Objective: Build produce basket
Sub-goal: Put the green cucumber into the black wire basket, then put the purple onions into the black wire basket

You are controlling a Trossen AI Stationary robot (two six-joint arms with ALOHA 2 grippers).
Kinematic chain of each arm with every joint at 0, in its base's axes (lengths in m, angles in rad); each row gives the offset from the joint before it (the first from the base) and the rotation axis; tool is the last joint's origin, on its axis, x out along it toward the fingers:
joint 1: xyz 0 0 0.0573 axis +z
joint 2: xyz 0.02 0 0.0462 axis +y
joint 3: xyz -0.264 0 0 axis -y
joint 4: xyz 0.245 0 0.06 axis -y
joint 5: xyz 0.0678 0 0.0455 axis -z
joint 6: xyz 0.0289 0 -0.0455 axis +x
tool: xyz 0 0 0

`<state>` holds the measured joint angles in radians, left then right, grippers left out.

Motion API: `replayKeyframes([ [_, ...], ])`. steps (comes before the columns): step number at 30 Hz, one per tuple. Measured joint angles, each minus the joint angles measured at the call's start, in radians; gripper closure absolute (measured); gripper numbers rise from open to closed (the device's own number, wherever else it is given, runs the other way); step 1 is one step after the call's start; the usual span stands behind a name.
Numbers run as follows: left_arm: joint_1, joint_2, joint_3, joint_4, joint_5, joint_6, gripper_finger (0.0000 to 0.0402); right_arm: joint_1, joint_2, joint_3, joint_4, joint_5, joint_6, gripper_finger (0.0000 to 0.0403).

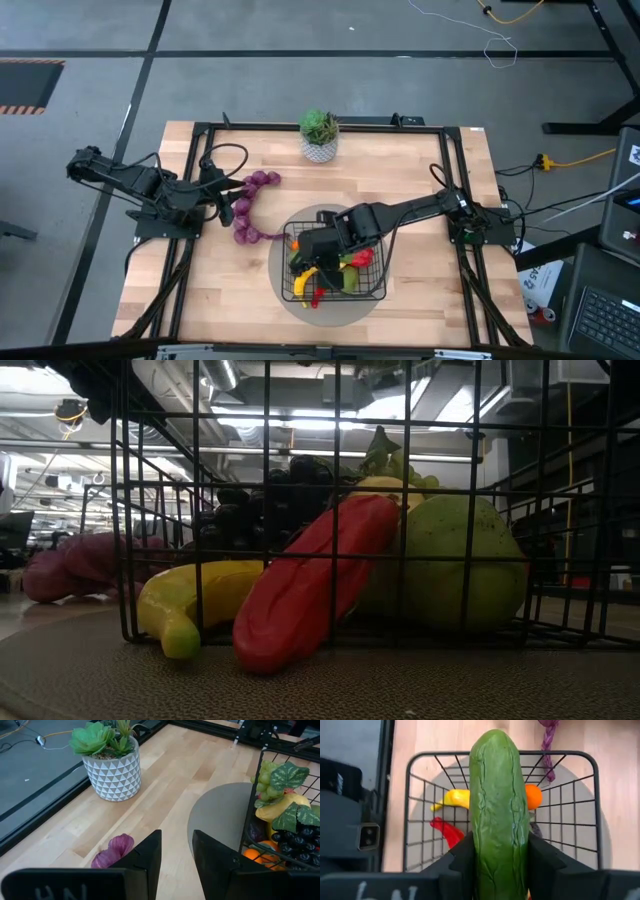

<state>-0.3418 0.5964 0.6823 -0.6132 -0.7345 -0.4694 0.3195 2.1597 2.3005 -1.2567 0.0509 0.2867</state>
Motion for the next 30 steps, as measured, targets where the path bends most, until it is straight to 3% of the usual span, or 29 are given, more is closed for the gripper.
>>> replayKeyframes([
  [6, 0.0, 0.0, 0.0, 0.0, 0.0, 0.0, 0.0296, 0.003, 0.0, 0.0, 0.008, 0.0, 0.093, 0.0243],
  [15, 0.0, 0.0, 0.0, 0.0, 0.0, 0.0, 0.0296, 0.035, 0.0, 0.0, 0.008, -0.003, 0.1, 0.0173],
  [25, 0.0, 0.0, 0.0, 0.0, 0.0, 0.0, 0.0296, 0.048, 0.0, 0.0, 0.0, 0.0, 0.136, 0.0176],
  [30, 0.0, 0.0, 0.0, 0.0, 0.0, 0.0, 0.0296, 0.048, 0.0, 0.0, -0.149, 0.005, 0.126, 0.0176],
])
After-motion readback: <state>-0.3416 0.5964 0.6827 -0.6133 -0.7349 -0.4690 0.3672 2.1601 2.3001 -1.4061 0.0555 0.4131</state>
